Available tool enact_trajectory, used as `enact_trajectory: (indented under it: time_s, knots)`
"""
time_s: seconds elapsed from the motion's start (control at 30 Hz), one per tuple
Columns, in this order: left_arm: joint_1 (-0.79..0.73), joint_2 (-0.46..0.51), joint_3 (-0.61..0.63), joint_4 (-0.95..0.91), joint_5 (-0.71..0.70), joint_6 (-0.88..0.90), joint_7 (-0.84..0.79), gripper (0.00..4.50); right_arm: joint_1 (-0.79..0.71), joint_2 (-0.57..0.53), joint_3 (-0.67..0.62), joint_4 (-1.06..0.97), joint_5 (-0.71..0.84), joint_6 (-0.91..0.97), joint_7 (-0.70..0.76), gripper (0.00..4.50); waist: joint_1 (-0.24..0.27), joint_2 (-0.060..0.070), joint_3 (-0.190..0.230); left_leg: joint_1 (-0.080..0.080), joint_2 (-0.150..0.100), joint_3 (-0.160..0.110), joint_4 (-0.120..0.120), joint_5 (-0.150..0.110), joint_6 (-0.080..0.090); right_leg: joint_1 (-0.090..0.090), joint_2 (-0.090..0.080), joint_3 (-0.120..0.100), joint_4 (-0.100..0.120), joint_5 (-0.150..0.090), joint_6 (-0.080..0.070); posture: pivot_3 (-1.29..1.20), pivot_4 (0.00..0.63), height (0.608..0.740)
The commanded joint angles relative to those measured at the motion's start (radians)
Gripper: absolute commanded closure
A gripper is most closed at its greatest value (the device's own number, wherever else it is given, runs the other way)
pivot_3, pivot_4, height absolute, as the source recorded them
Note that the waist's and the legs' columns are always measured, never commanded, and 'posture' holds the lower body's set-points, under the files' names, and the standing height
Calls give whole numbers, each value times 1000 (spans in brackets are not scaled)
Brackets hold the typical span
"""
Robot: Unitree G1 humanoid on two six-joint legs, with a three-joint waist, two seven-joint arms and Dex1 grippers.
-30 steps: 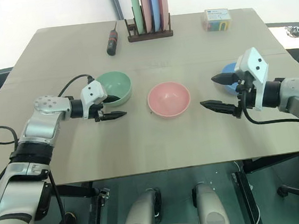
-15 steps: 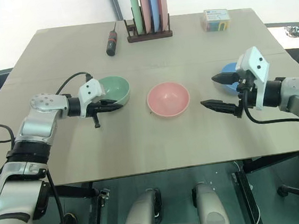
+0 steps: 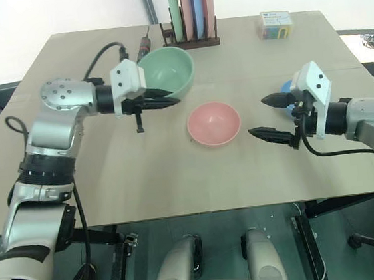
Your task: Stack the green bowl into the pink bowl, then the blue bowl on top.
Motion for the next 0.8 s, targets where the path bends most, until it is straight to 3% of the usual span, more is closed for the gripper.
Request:
enact_trajectory:
  time_s: [0.03, 0.3, 0.77, 0.8]
  knots:
    - [-11, -2, -22, -106, -47, 30, -55, 4460, -30, -1, -15, -18, 18, -14, -13, 0, -1, 0, 0, 0, 0, 0, 0, 0, 0, 0, 0, 0, 0, 0, 0, 0, 150, 740]
    - [8, -31, -89, -90, -14, -45, -96, 4460, -27, -8, -17, -20, 21, -19, -18, 0, 1, 0, 0, 0, 0, 0, 0, 0, 0, 0, 0, 0, 0, 0, 0, 0, 150, 740]
    - [51, -122, -63, -15, -29, -201, -60, 4460, -28, 4, -8, -20, 27, -34, -41, 0, 2, 0, 0, 0, 0, 0, 0, 0, 0, 0, 0, 0, 0, 0, 0, 0, 150, 740]
    - [52, -123, -60, -6, -29, -220, -63, 3732, -28, 5, -7, -20, 27, -35, -42, 0, 2, 0, 0, 0, 0, 0, 1, 0, 0, 0, 0, 0, 0, 0, 0, 0, 150, 740]
